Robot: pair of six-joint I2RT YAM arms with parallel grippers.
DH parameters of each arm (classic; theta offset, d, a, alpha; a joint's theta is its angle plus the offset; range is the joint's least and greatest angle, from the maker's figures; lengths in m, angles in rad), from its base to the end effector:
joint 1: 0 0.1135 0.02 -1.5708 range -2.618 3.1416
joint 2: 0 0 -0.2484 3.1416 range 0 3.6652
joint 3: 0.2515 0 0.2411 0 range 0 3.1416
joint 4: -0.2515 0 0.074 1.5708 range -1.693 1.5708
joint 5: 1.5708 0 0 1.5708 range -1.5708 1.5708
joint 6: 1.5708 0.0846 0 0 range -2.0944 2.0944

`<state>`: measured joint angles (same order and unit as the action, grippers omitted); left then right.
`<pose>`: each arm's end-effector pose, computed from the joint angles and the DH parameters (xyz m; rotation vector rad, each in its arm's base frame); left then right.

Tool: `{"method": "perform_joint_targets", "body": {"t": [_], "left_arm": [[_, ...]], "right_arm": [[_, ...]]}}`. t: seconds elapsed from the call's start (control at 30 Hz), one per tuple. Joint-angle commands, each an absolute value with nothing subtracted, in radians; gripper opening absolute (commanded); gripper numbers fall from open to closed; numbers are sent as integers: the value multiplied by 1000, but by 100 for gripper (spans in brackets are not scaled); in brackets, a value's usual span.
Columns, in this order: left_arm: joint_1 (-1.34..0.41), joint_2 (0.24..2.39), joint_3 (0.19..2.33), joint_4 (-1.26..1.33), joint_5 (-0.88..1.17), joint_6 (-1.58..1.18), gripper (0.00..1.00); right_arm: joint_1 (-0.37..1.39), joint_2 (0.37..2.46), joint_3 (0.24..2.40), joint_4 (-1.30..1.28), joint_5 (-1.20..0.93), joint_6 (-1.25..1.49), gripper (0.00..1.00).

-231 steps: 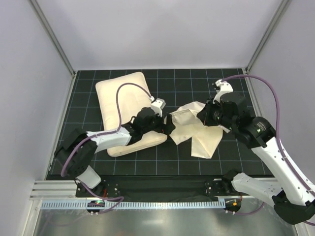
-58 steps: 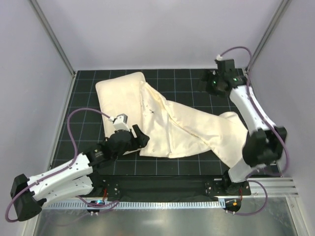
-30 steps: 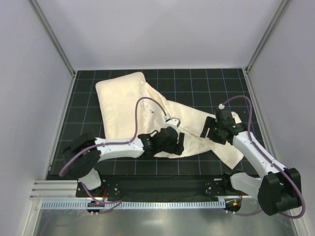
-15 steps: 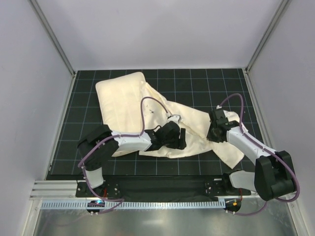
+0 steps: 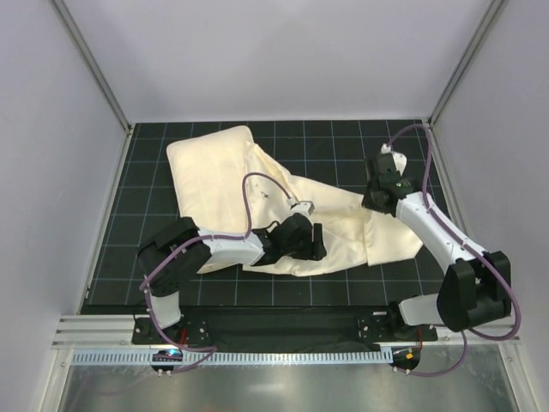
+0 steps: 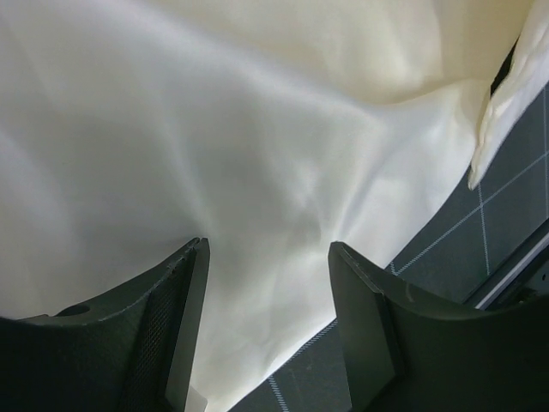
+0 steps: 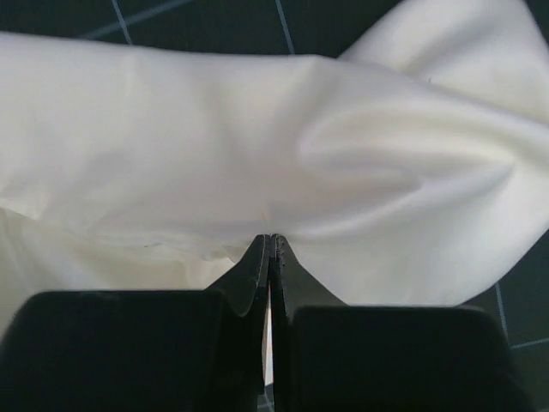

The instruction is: Put the pillow into the pillowcase

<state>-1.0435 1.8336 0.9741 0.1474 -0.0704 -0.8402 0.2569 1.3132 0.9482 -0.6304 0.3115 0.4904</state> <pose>0.2076 -0.3447 0.1122 0.2092 2.4394 -0.8556 0.2777 0.0462 0.1968 0.4059 2.4651 -0.0953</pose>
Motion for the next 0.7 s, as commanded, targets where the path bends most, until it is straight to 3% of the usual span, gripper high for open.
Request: {"method": "perform_joint_targets", "body": {"t": [0.0, 0.17, 0.2, 0.27, 0.3, 0.33, 0.37, 0.5, 0.67], "left_arm": [[-1042, 1878, 953, 141, -57, -867, 62], [-1051, 1868, 923, 160, -66, -888, 60], [-1052, 1864, 922, 153, -75, -887, 60], [-1055, 1841, 919, 134, -86, -882, 60], [-1057, 1832, 916, 126, -101, -881, 60], [-1057, 1809, 907, 118, -110, -876, 60], [-1057, 1799, 899, 111, -118, -876, 60], [-1055, 1755, 893, 89, -141, -862, 61], [-1045, 1732, 925, 46, -115, -835, 62]], "right_arm": [[216, 1397, 1130, -652, 391, 453, 4], [53, 1629, 1469, -672, 287, 448, 4], [38, 1713, 1536, -710, 252, 449, 9], [32, 1776, 1701, -744, 250, 440, 33], [34, 1790, 1738, -771, 227, 434, 50], [41, 1781, 1759, -778, 222, 430, 78], [64, 1761, 1740, -744, 219, 396, 83], [119, 1625, 1492, -667, 255, 350, 85], [156, 1545, 1255, -583, 287, 345, 72]]}}
